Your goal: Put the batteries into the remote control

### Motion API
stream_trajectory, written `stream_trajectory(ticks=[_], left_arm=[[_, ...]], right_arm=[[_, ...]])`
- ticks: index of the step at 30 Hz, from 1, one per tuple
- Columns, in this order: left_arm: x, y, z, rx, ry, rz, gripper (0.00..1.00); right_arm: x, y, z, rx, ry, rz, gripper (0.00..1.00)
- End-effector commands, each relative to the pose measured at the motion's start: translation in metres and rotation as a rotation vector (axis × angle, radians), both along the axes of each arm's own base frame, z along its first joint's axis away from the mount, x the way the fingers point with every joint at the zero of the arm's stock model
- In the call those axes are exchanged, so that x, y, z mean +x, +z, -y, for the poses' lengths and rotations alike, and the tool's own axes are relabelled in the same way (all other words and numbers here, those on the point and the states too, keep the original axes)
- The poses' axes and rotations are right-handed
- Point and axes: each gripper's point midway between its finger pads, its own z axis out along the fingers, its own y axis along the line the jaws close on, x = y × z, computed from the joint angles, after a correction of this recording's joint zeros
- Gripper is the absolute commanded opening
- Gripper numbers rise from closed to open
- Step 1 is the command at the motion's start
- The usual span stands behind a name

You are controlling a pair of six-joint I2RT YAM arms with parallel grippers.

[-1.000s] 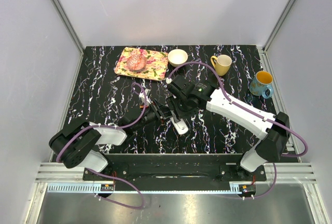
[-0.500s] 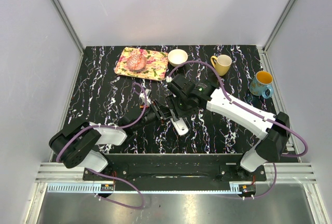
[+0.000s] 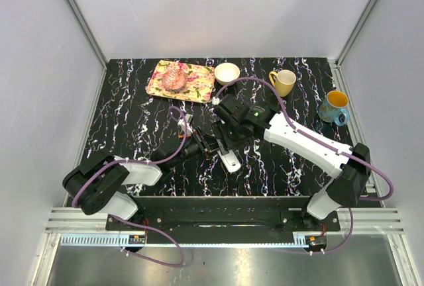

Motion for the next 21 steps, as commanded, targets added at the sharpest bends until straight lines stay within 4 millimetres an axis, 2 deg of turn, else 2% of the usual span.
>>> stream_trajectory(ticks=[1, 9, 21], left_arm=[[-0.0145, 0.0645, 0.0015, -0.209, -0.056, 0.107, 0.0], [-0.0154, 0.0713, 0.0006, -0.251, -0.064, 0.097, 0.0], [-0.0154, 0.0686, -0.0014, -0.233, -0.053, 0.094, 0.0]], right_arm=[[0.0154, 0.0136, -0.0124, 0.08, -0.033, 0.078, 0.66], [0.0123, 0.0103, -0.0086, 0.077, -0.033, 0.071, 0.66], [0.0112, 0.0115, -0.0032, 0.075, -0.033, 0.086, 0.67]])
